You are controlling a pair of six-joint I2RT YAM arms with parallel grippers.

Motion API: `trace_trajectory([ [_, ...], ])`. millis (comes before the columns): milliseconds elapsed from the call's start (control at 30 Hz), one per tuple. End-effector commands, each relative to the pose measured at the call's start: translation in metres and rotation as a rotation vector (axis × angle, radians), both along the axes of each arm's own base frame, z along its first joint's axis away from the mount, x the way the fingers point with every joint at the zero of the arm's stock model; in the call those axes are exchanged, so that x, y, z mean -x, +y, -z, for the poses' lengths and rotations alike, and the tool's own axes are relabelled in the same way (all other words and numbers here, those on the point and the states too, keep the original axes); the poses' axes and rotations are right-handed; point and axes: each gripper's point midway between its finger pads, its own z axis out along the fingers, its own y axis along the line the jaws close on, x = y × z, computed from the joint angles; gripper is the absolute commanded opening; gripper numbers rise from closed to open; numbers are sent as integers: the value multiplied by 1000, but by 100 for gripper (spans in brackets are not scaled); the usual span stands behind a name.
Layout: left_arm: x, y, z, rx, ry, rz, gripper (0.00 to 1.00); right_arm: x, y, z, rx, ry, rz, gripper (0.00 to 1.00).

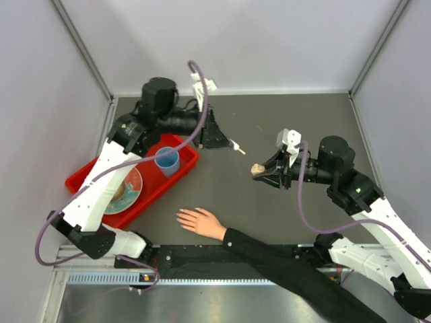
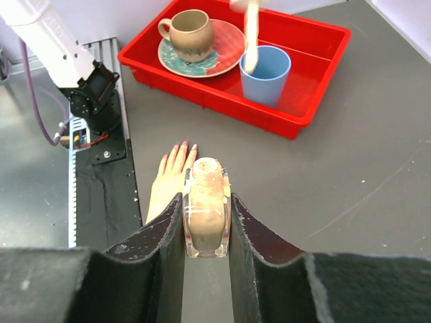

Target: Paint the nails

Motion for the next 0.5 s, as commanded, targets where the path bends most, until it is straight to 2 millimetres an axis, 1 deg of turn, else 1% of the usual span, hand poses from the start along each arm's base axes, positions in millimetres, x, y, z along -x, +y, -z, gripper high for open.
trace_trajectory([
  [0, 22, -32, -12, -14, -76, 96, 0, 6, 2, -17, -36, -85, -54, 0],
  [33, 22, -34, -13, -26, -87, 92, 0, 6, 2, -16, -33, -82, -59, 0],
  [67, 27, -38, -11, -41, -84, 109, 0, 7, 2, -17, -32, -84, -61, 0],
  [100, 24, -41, -14, -42, -89, 107, 0, 7, 1, -15, -30, -86, -58, 0],
  [200, 21, -42, -15, -53, -101, 93, 0, 8, -2, -13, -28, -93, -47, 0],
  [267, 23, -41, -15, -61, -99, 94, 0, 7, -3, -9, -26, -95, -33, 0],
  [300, 24, -41, -16, -60, -99, 97, 0, 9, -5, -10, -32, -104, -30, 0],
  [467, 27, -44, -8, -82, -91, 114, 0, 7, -7, -10, -27, -114, -11, 0],
])
